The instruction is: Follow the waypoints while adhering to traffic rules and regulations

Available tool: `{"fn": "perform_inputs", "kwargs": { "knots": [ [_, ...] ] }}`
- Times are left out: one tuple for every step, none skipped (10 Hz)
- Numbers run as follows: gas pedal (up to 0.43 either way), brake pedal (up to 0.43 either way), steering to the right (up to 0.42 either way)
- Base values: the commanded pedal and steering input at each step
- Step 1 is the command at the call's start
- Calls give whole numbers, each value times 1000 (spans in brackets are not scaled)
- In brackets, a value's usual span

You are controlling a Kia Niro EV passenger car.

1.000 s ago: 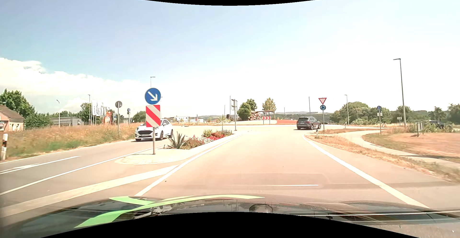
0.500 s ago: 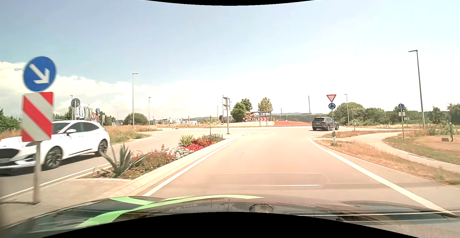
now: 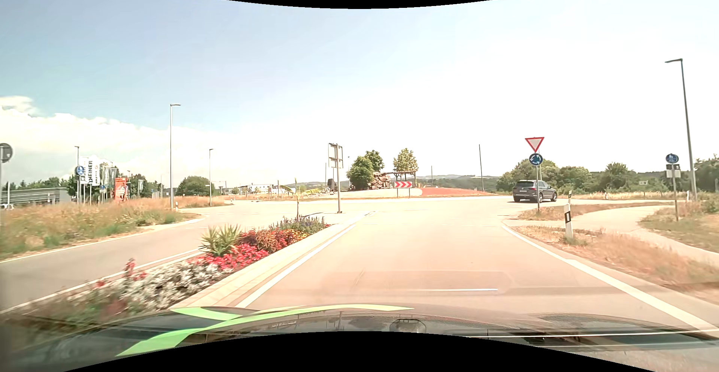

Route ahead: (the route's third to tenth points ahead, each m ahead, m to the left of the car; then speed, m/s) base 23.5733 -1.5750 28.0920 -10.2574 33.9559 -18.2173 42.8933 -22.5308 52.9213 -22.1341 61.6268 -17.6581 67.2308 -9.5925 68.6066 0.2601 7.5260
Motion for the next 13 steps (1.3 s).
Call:
{"fn": "perform_inputs", "kwargs": {
  "knots": [
    [59,0,68],
    [67,0,80],
    [67,0,85],
    [79,0,87],
    [87,0,88],
    [98,0,90],
    [110,0,92],
    [130,0,93],
    [130,0,93],
    [150,0,95],
    [150,0,99],
    [150,0,104],
    [150,0,107]
  ]
}}
